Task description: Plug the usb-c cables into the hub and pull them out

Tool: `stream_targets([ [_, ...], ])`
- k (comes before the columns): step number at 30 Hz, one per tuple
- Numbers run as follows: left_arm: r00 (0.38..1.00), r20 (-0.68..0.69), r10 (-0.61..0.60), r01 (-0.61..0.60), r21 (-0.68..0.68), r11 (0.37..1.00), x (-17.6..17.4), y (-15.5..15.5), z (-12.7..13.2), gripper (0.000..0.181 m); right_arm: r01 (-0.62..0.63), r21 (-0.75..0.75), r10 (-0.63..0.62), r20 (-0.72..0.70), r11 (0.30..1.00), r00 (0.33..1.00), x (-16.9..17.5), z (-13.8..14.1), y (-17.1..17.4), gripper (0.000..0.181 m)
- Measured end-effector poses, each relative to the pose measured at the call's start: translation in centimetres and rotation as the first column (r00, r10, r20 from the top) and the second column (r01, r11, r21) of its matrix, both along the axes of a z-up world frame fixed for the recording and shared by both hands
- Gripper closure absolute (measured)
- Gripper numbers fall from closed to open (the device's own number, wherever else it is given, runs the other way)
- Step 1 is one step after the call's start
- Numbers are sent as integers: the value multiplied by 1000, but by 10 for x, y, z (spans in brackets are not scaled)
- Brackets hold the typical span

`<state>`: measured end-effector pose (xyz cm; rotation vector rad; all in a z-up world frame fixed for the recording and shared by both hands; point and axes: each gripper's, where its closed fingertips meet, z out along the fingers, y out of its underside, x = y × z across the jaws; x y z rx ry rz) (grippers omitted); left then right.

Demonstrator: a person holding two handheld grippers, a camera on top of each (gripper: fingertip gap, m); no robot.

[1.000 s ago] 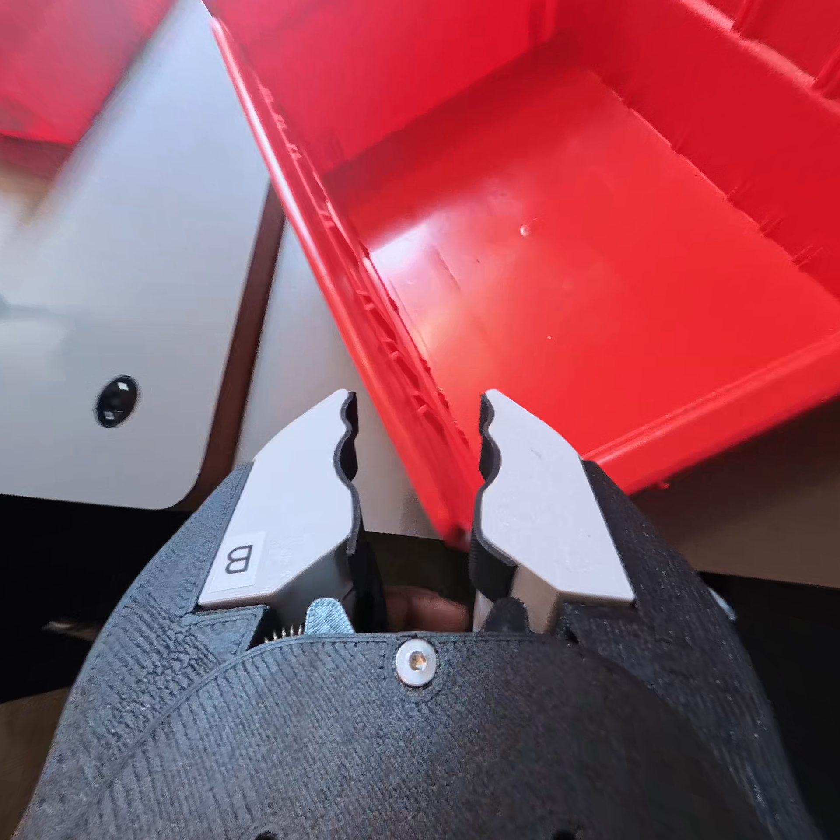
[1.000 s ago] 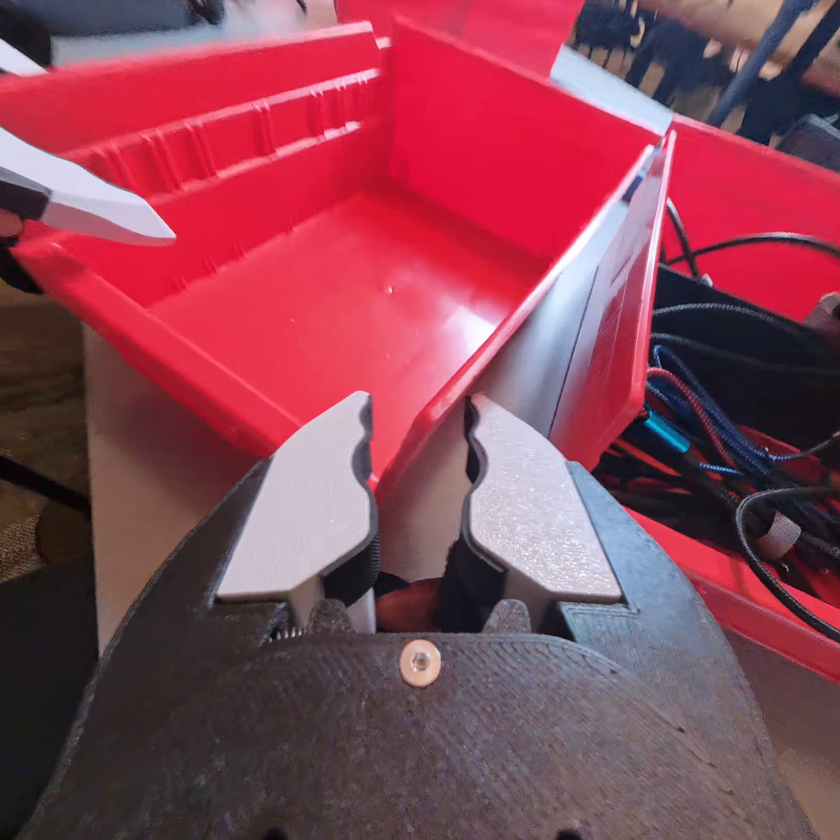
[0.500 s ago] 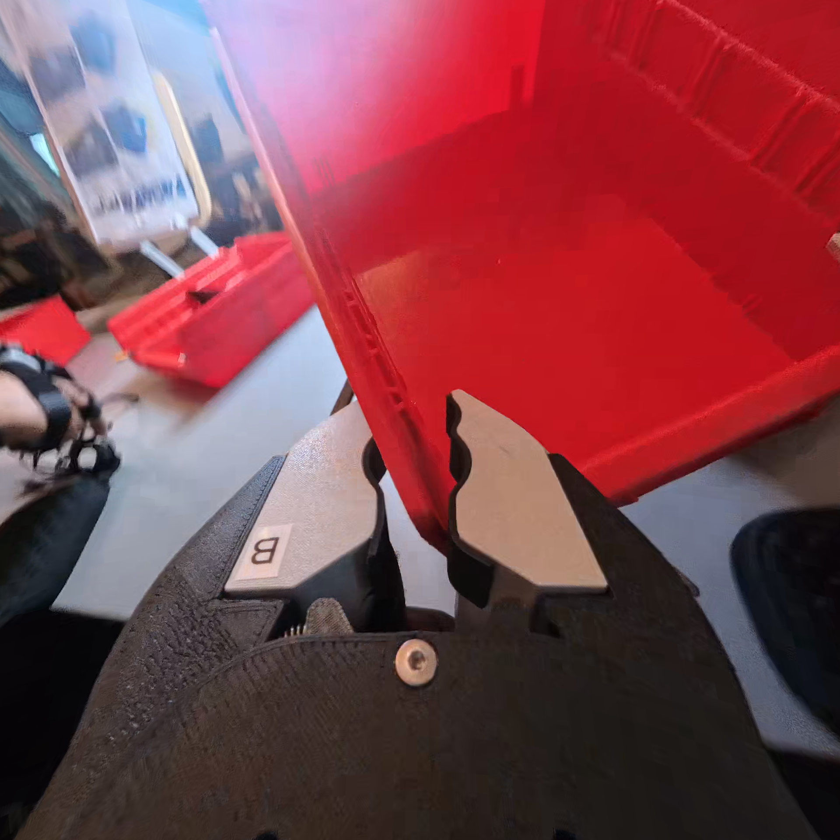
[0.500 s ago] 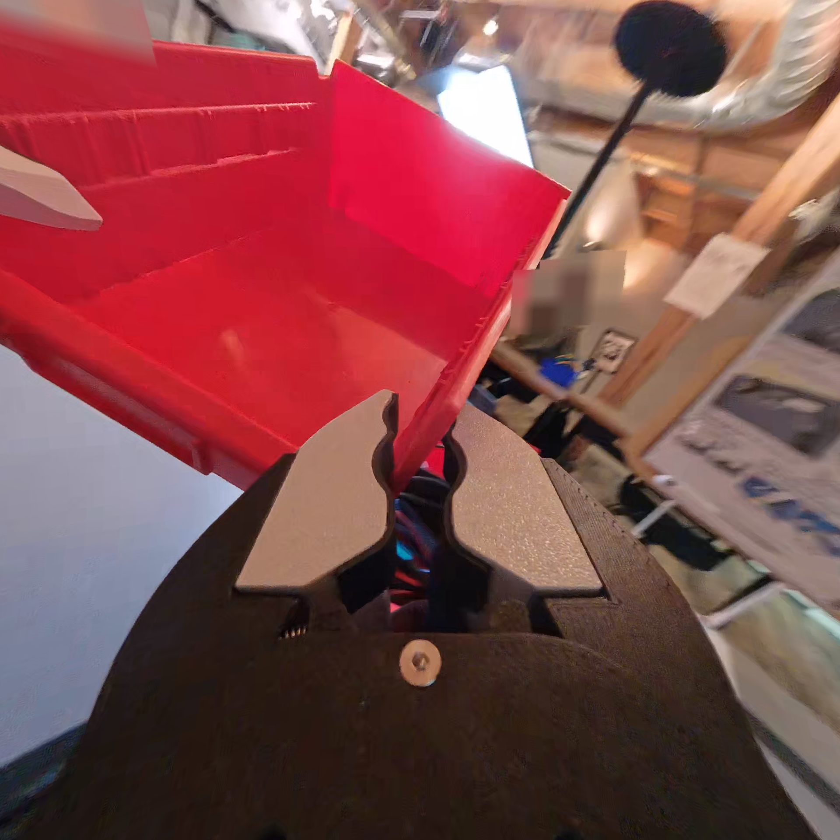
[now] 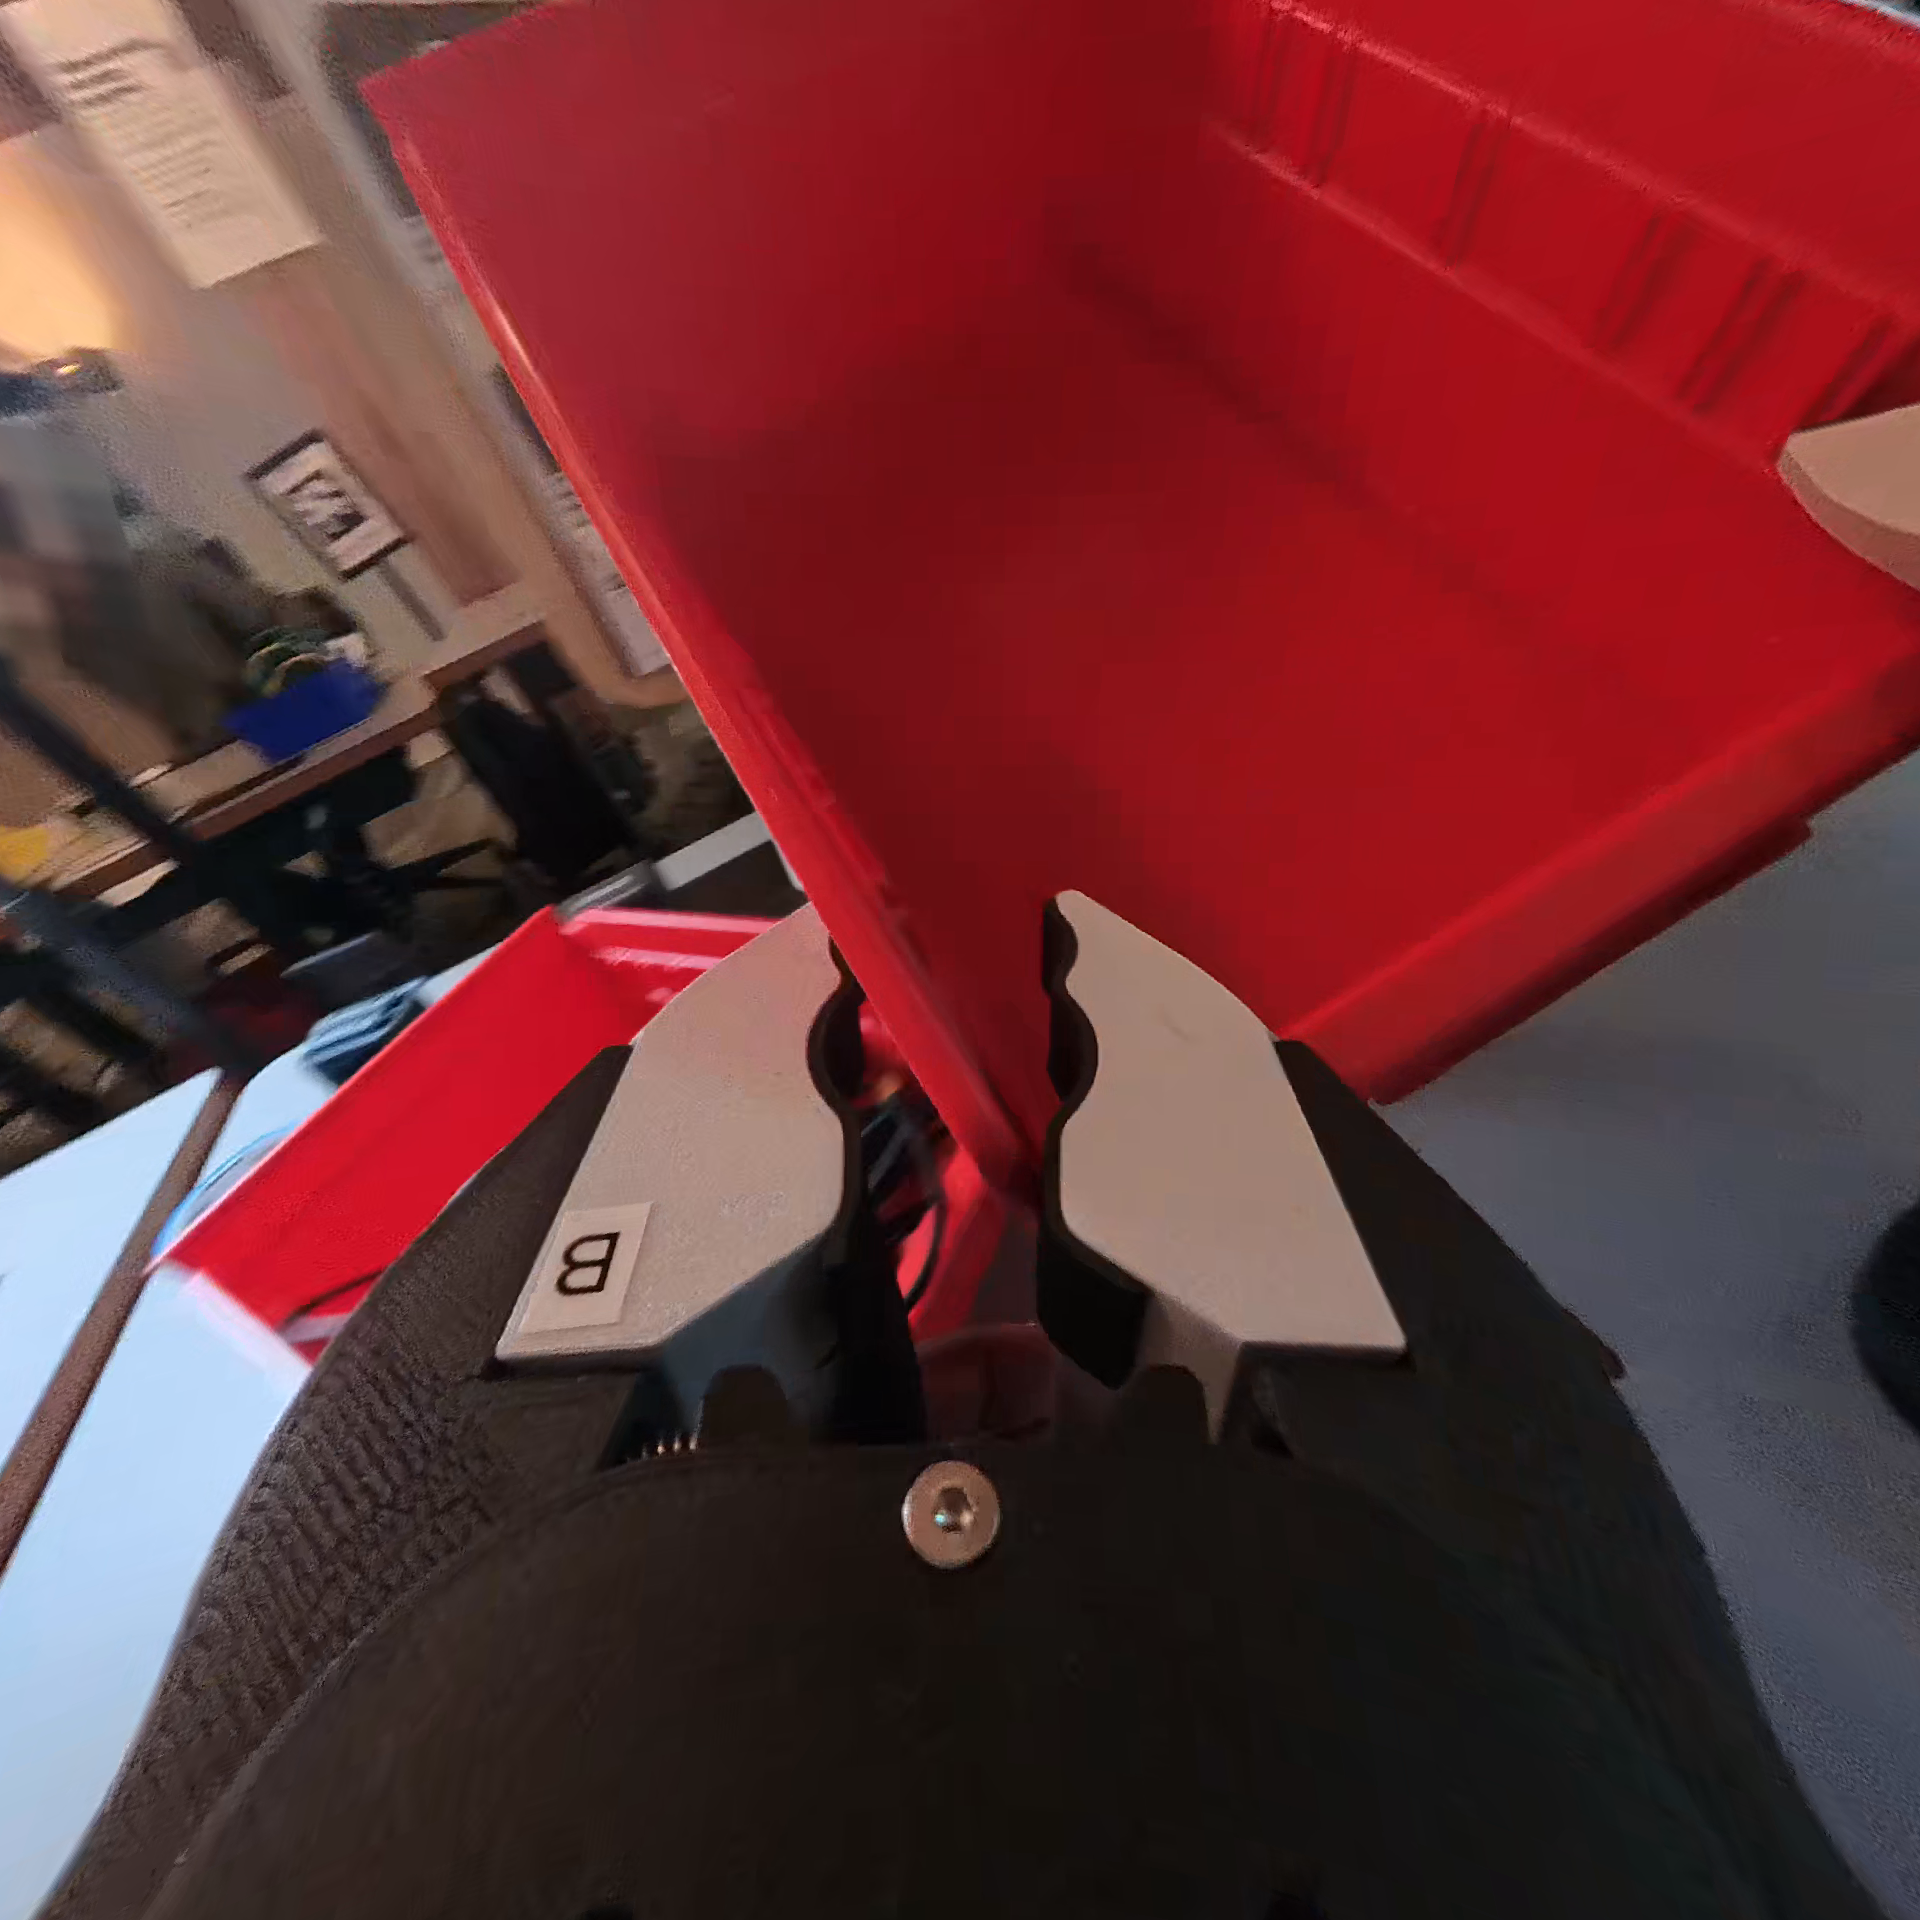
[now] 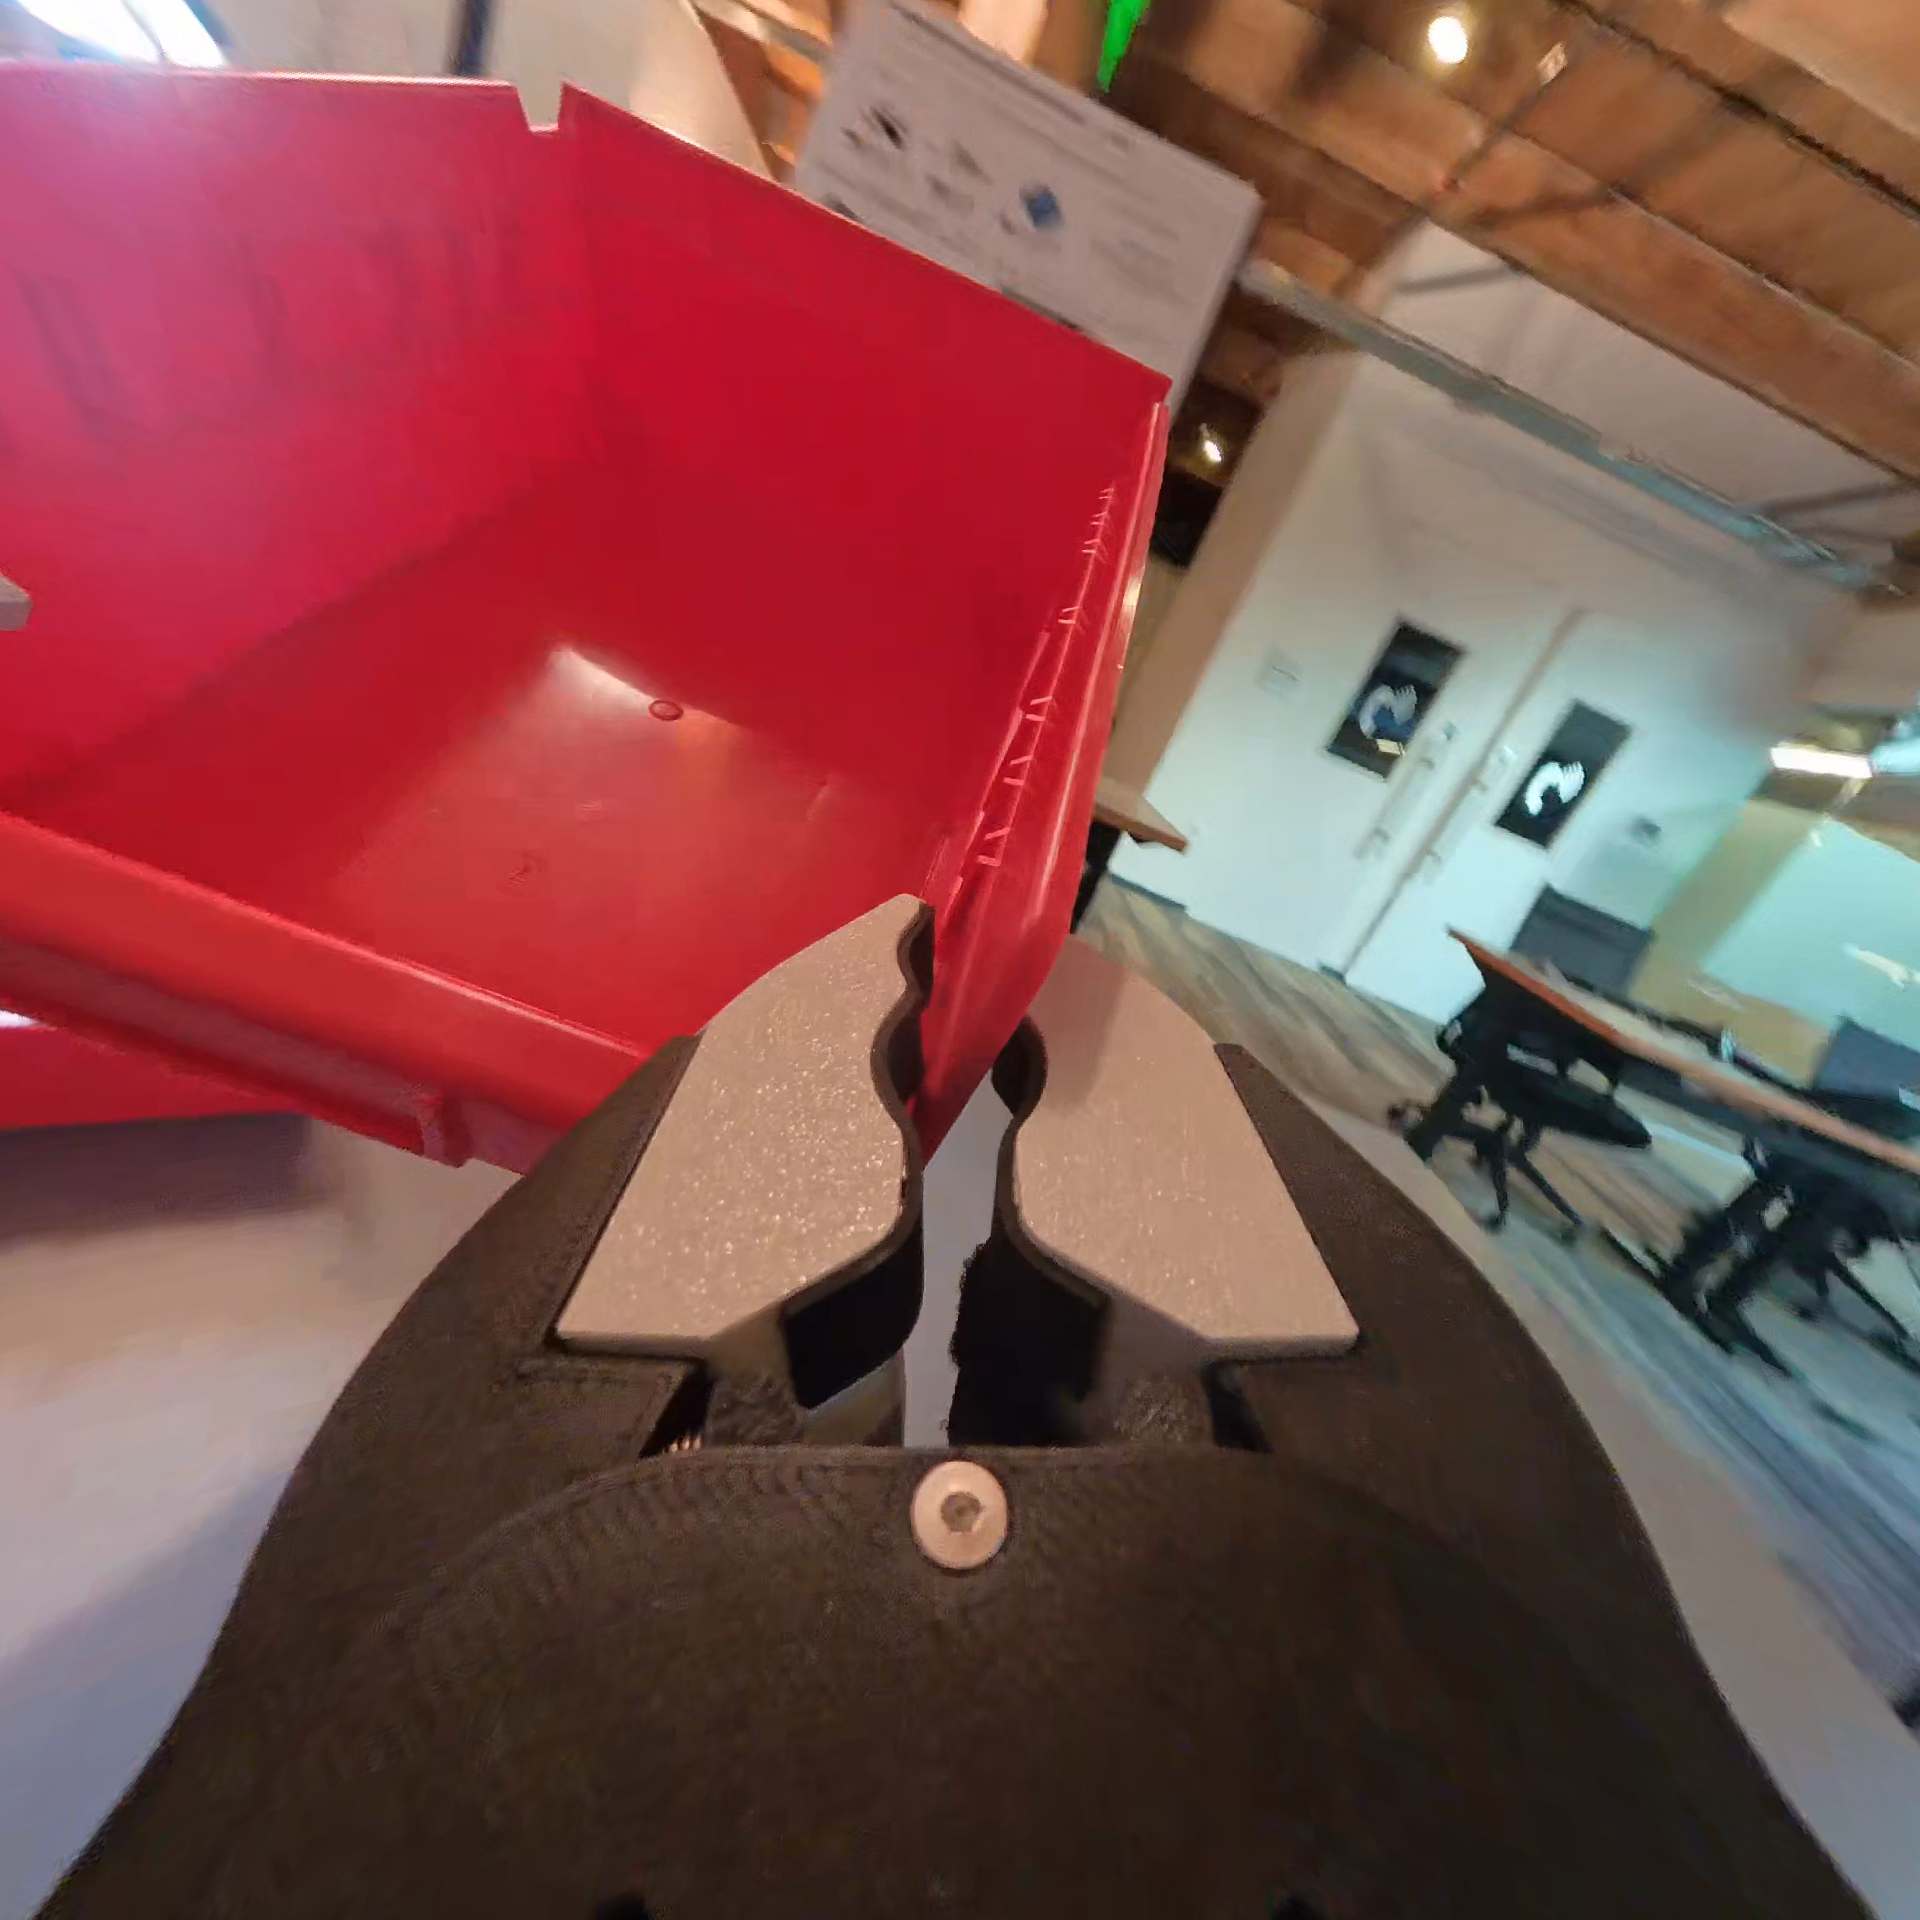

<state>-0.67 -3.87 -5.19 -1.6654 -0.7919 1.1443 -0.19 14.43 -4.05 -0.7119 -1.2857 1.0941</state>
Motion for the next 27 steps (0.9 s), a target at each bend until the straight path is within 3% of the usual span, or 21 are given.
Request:
stream_targets([
  [4, 986, 50, -161, 164, -66, 984, -27, 76, -14, 153, 112, -89, -102, 108, 990, 989, -10, -22, 75, 174],
  [7, 966, 150, -212, 233, -139, 963, -50, 125, -39, 156, 208, -107, -183, 210, 972, 961, -18, -42, 123, 175],
  [14, 898, 296, -325, 378, -143, 915, -73, 221, -85, 156, 379, -129, -308, 380, 916, 872, -20, -90, 213, 176],
  [21, 845, 408, -345, 426, -125, 896, -76, 252, -127, 156, 404, -130, -289, 507, 905, 812, -22, -134, 240, 176],
  [24, 842, 418, -341, 426, -127, 896, -77, 252, -141, 154, 357, -100, -263, 502, 929, 824, -25, -143, 241, 173],
  [25, 834, 421, -357, 444, -127, 887, -74, 253, -144, 151, 316, -104, -226, 498, 943, 837, -25, -146, 240, 163],
  [27, 796, 468, -385, 493, -129, 861, -64, 250, -152, 137, 237, -202, -118, 469, 950, 875, -20, -142, 241, 120],
])
